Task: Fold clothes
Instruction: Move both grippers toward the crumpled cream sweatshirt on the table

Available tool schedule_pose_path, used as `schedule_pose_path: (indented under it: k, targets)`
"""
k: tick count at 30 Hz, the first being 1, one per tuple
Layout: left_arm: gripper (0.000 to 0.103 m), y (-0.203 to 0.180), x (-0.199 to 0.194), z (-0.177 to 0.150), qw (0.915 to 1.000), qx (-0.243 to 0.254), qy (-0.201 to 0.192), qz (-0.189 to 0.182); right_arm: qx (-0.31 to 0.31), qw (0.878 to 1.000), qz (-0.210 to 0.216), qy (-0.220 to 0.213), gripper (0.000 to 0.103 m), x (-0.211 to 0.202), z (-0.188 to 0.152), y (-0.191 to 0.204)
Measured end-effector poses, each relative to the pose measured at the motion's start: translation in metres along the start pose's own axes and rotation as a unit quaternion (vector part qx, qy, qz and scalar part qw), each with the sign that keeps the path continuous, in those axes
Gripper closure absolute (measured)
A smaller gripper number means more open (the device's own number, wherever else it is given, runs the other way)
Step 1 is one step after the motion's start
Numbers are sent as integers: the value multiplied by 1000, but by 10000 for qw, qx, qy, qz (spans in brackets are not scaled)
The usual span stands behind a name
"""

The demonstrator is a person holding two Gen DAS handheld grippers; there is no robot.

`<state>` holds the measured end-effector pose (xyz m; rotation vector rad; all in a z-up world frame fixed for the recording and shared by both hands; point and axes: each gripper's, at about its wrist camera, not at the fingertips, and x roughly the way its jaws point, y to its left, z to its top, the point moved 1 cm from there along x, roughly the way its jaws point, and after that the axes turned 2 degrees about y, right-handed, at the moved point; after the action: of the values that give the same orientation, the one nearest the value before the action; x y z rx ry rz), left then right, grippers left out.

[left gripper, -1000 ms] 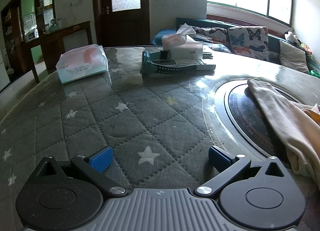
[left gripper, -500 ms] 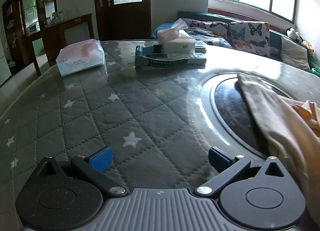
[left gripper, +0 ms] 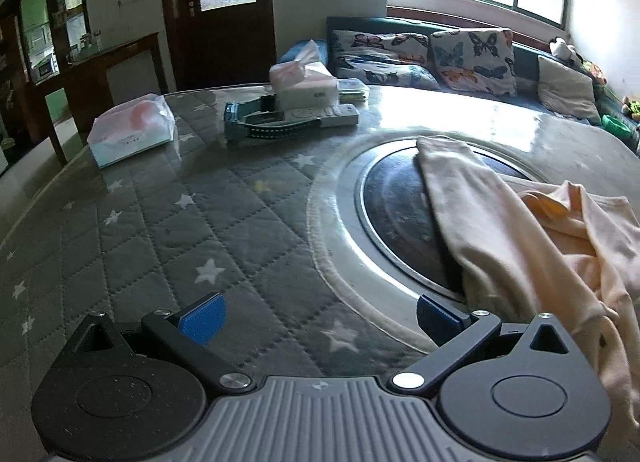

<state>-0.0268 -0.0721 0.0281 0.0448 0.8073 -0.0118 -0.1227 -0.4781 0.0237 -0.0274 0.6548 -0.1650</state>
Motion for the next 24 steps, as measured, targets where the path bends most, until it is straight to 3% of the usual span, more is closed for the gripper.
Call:
schedule_pose_path:
  k: [24]
  targets:
    - [0,-41,-32,-12,9982,476,-55,-360,-186,9992,356,73,0,-25,-20,36]
